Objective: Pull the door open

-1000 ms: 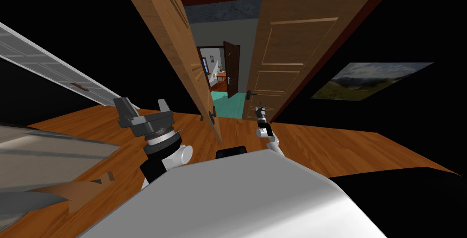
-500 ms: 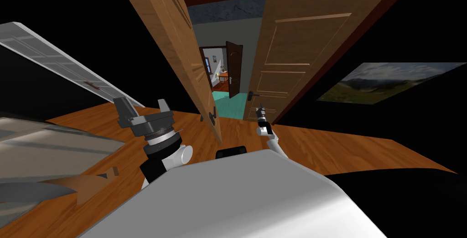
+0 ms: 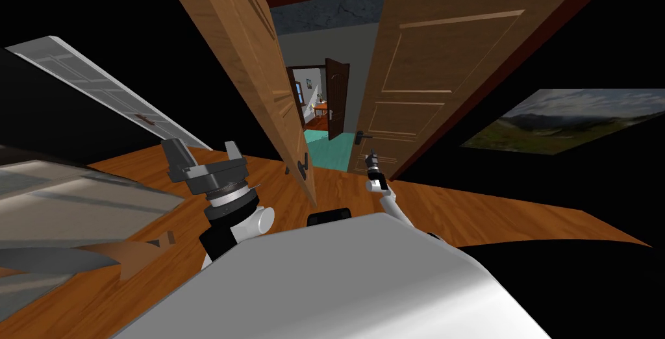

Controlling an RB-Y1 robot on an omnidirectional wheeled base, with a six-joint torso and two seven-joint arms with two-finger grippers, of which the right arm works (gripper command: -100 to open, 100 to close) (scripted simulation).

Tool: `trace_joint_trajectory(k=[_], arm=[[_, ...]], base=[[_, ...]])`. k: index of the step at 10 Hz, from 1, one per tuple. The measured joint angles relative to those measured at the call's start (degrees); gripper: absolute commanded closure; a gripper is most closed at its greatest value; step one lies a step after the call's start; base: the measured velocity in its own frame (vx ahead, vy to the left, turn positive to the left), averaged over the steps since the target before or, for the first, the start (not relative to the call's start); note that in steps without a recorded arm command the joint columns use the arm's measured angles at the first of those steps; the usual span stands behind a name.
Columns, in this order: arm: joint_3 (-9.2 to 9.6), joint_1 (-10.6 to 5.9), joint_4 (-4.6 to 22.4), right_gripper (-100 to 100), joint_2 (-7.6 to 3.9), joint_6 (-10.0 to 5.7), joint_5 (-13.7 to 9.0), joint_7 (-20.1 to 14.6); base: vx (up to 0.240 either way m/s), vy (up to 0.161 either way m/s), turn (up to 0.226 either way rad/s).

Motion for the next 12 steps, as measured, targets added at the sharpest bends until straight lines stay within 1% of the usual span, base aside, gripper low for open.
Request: trace_joint_trajectory(k=[1, 2, 3, 4, 5, 6, 8, 9, 11, 12], arm=[[-0.09, -0.66, 1.59, -100, -0.44, -0.11, -0.74, 0.27], [-0.18, -1.13, 2.57, -100, -0.62, -0.04, -1.16, 0.54], [-0.35, -2.19, 4.22, -100, -1.11, 0.02, -1.92, 0.85], [-0.33, -2.72, 5.55, -100, -1.24, -0.17, -2.28, 1.07], [-0.31, -3.74, 7.72, -100, -1.47, -0.55, -2.91, 1.43], [-0.58, -4.67, 9.26, -100, -2.12, -0.41, -3.99, 1.90], [-0.89, -5.83, 11.74, -100, -3.03, -0.16, -5.31, 2.35], [-0.97, -6.41, 12.87, -100, -3.17, -0.14, -5.69, 2.65], [-0.96, -8.43, 16.96, -100, -4.24, -0.90, -7.25, 2.98], [-1.04, -9.02, 18.35, -100, -4.51, -0.96, -7.72, 3.23]], base=[[0.042, -0.024, 0.041], [0.040, -0.032, 0.077], [0.037, -0.032, 0.047], [0.046, -0.038, 0.103], [0.063, -0.043, 0.166], [0.053, -0.040, 0.033], [0.049, -0.035, 0.056], [0.046, -0.038, 0.072], [0.059, -0.051, 0.096], [0.045, -0.035, 0.061]])
